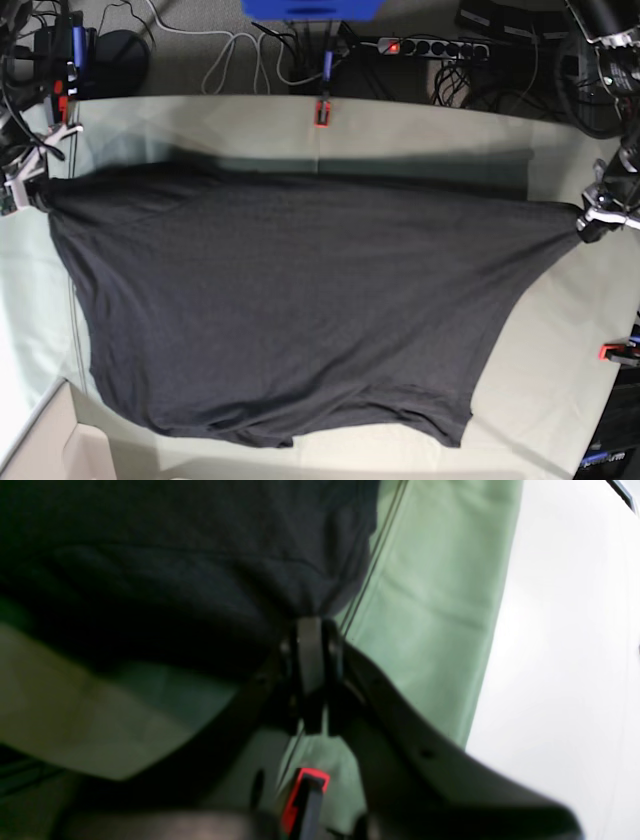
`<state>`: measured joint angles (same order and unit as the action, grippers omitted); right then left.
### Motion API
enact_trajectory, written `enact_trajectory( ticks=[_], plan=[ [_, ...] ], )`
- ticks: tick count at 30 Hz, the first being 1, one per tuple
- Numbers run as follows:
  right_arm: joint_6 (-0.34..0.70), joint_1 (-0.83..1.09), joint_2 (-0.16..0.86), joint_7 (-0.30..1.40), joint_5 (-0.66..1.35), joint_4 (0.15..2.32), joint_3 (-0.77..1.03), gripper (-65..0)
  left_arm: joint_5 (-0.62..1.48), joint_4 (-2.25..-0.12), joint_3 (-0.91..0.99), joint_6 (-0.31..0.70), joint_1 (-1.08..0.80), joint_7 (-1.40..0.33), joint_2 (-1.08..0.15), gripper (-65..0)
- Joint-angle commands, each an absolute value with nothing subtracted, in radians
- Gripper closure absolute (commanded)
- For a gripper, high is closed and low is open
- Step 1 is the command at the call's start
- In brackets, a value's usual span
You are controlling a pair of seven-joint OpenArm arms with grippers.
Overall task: Layout the t-shirt on the table in an organized manner, then fold the t-shirt properly
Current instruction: 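Swing the t-shirt down flat onto the table with both grippers, then hold the shirt edge with the right gripper while the left gripper lifts its corner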
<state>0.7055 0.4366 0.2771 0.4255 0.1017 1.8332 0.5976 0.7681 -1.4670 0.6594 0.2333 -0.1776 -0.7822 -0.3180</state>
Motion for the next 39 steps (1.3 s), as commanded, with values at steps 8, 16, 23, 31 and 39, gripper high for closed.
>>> enact_trajectory(
  ticks=[8, 16, 23, 31, 39],
  plan=[
    [0.698, 0.349, 0.268, 0.400, 0.113, 1.698, 0.607, 0.0, 0.777, -1.365, 0.667, 0.239, -0.177, -0.763, -0.335, -0.2],
    [0.698, 0.220, 0.268, 0.394, 0.111, 1.544, 0.605, 0.0, 0.779, -1.283, 0.667, 0.240, -0.176, -0.763, -0.335, -0.2],
    [0.698, 0.165, 0.268, 0.400, 0.111, 1.491, 0.598, 0.0, 0.779, -1.288, 0.664, 0.240, -0.176, -0.763, -0.334, -0.2],
    [0.698, 0.165, 0.271, 0.395, 0.111, 1.492, 0.605, 0.0, 0.785, -1.305, 0.667, 0.240, -0.120, -0.762, -0.337, -0.2],
    [0.698, 0.165, 0.269, 0.392, 0.111, 1.475, 0.607, 0.0, 0.779, -1.349, 0.639, 0.240, -0.058, -0.765, -0.305, -0.2]
  ],
)
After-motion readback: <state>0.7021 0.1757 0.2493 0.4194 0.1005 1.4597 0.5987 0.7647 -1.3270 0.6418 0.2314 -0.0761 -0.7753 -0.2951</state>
